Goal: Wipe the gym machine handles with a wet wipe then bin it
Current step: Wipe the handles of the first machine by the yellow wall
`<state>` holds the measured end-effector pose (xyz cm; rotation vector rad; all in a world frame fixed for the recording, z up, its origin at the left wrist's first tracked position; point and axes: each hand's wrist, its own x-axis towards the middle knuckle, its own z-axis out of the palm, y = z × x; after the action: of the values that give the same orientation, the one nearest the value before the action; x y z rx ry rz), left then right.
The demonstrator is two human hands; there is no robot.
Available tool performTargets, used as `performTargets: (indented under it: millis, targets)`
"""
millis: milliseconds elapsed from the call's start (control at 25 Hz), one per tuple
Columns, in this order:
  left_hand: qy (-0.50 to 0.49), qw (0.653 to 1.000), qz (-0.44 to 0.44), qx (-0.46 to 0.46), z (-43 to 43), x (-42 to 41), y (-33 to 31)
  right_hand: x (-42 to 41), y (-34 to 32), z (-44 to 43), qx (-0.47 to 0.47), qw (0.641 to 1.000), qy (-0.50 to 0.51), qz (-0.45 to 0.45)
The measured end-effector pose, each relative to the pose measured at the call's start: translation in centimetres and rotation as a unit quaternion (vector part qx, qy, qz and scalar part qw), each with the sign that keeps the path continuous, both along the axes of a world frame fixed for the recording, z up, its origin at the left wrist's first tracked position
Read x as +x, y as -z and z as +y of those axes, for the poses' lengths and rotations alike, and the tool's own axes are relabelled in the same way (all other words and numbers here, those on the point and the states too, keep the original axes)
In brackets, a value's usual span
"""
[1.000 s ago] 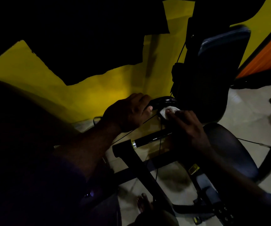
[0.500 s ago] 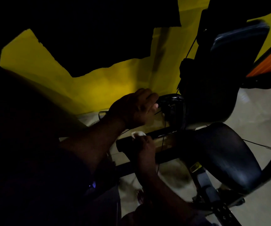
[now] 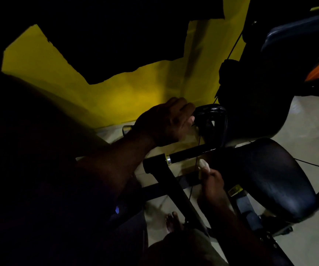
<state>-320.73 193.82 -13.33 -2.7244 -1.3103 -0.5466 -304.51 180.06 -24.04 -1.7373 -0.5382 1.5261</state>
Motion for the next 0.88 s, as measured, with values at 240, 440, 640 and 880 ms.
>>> performTargets:
  millis: [240,440,640,880]
  targets:
    - [0.005,1.0,0.008,-0.01,-0.2,0.1,-0.2,-1.7,0.9,3.2,-0.118,0.862,0.238,0.431]
    - [0.002,1.0,0.0,-0.014,0.1,0.0,0.3,6.8,-3.6,7.6,0.033,0.947,0.165,0.274]
    - [-0.019,0.997,0.045,-0.055,0.2,0.1,0.2,6.4,-8.1,13.4,0.199,0.954,-0.025,-0.221]
    - [-0.066,0.982,0.08,-0.161,-1.0,0.7,-1.6,6.1,-9.3,11.6,0.291,0.932,0.003,-0.216]
